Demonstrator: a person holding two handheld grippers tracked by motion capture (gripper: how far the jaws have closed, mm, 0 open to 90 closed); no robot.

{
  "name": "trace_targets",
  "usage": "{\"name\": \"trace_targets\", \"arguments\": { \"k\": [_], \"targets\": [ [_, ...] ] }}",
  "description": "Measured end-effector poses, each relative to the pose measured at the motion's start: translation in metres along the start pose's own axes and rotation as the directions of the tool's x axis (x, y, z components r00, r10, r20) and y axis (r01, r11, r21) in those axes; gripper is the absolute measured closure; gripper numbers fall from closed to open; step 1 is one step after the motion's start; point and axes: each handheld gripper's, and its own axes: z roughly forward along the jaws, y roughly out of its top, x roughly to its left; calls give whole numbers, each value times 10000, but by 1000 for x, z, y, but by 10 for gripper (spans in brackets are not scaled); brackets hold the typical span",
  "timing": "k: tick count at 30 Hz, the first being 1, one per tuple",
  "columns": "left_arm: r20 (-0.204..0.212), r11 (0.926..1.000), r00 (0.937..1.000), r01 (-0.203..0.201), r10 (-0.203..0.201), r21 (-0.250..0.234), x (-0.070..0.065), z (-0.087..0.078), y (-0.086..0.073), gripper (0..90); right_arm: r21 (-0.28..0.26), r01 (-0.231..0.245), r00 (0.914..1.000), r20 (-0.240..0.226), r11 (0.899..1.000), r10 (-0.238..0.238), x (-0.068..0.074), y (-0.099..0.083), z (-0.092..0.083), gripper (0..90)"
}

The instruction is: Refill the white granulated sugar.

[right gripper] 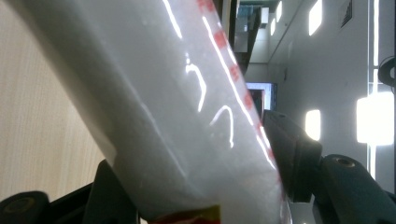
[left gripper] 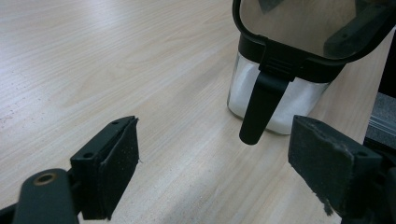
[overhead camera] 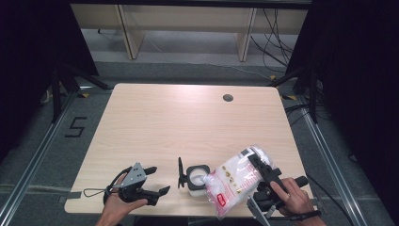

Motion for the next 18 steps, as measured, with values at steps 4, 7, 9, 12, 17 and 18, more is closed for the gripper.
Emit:
{"name": "trace_targets", "arguments": {
  "k": [4,7,9,12,17,18],
  "targets": [
    [-6,10000,10000,17,-17,-16,0,0,0,158,11,-37,10000,-15,10000,37,0,1,0,453],
    [6,10000,10000,-22,21,15,0,0,0,158,58,-77,10000,-39,10000,77,0,0,-1,453],
    [-6,10000,10000,13,-13,-13,0,0,0,158,132,-84,9999,-94,9999,85,1,0,0,453],
    [0,10000,10000,-25,25,6,0,0,0,158,3,-27,10000,5,10000,27,-1,0,-1,453],
    [-15,10000,10000,-23,24,18,0,0,0,158,20,-57,10000,-21,10000,57,-1,0,-1,453],
    [-3,10000,10000,-17,17,-4,0,0,0,158,-26,-100,9999,-9,9999,100,-1,-1,-1,453]
  ]
}}
